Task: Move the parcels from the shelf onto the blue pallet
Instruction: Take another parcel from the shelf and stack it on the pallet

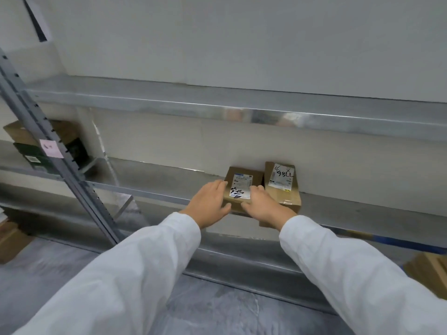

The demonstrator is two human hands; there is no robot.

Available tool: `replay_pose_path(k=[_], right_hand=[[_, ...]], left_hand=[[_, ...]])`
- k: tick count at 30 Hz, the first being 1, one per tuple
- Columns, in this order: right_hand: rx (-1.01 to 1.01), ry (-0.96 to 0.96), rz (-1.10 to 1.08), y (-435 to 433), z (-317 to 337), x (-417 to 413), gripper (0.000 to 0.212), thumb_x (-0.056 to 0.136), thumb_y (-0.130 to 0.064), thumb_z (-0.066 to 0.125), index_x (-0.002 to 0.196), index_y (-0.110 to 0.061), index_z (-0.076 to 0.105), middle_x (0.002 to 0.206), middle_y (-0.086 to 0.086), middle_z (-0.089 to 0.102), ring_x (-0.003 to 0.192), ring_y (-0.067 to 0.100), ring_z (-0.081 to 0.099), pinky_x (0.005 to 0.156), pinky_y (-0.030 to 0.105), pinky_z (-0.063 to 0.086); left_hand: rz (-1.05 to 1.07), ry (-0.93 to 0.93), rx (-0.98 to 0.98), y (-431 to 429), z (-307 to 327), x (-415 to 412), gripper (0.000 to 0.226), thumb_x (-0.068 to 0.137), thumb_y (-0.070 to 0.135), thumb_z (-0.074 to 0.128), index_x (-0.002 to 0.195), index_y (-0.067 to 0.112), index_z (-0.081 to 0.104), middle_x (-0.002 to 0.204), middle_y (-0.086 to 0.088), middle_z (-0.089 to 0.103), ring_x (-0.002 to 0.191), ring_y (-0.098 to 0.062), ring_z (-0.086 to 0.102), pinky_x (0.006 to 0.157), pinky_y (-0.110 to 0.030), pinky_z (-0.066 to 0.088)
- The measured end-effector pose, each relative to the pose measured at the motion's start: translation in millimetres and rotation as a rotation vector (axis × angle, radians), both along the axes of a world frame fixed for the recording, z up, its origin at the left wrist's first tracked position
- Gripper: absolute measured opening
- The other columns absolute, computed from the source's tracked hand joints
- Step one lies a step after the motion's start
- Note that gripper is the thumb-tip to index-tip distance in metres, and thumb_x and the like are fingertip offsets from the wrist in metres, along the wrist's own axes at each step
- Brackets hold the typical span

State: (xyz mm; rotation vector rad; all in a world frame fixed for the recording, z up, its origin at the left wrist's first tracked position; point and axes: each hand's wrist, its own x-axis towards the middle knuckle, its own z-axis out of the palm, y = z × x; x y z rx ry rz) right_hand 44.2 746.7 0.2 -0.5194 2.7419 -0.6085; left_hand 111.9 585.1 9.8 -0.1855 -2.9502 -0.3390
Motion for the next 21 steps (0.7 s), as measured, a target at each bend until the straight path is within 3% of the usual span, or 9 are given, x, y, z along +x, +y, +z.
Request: replay_pose_path(k=[5,10,18,21], right_hand=[[0.054,-0.059,-0.108,-31,-17,-27,0.055,0.095,-0.032,0.052,0.139,-0.003,0.035,0.137,0.016,0.037,0.122,0.034,0.045,0.104,0.045,0.041],[0.139,-0.150,-0.221,-55,-35,-55,0.059,0.097,-0.031,0.050,0.144,-0.001,0.029,0.146,0.018,0.028,0.131,0.035,0.037,0.106,0.043,0.038],[0.314,-0.181,-0.373,-69,-62,-106,0.052,0.101,-0.030,0.038,0.143,0.001,0.033,0.148,0.025,0.024,0.132,0.039,0.036,0.109,0.043,0.034],[0.339,-0.189,-0.447,-79,-71,-122,0.064,0.101,-0.041,0.037,0.146,0.002,0.024,0.149,0.026,0.022,0.132,0.037,0.035,0.108,0.042,0.034]], left_hand=[[0.012,-0.015,0.029,-31,-17,-41,0.051,0.093,0.028,0.055,0.137,0.003,0.044,0.136,-0.014,0.050,0.125,-0.027,0.046,0.105,-0.032,0.031],[-0.017,-0.105,0.033,-58,-36,-85,0.051,0.096,0.031,0.051,0.138,0.001,0.041,0.140,-0.016,0.047,0.128,-0.028,0.044,0.107,-0.033,0.029],[-0.087,-0.237,0.110,-85,-70,-147,0.053,0.097,0.034,0.048,0.141,0.006,0.037,0.141,-0.015,0.045,0.128,-0.029,0.043,0.108,-0.036,0.033],[-0.089,-0.304,0.157,-92,-85,-162,0.055,0.098,0.036,0.049,0.142,0.007,0.036,0.139,-0.015,0.045,0.126,-0.030,0.045,0.106,-0.036,0.035]])
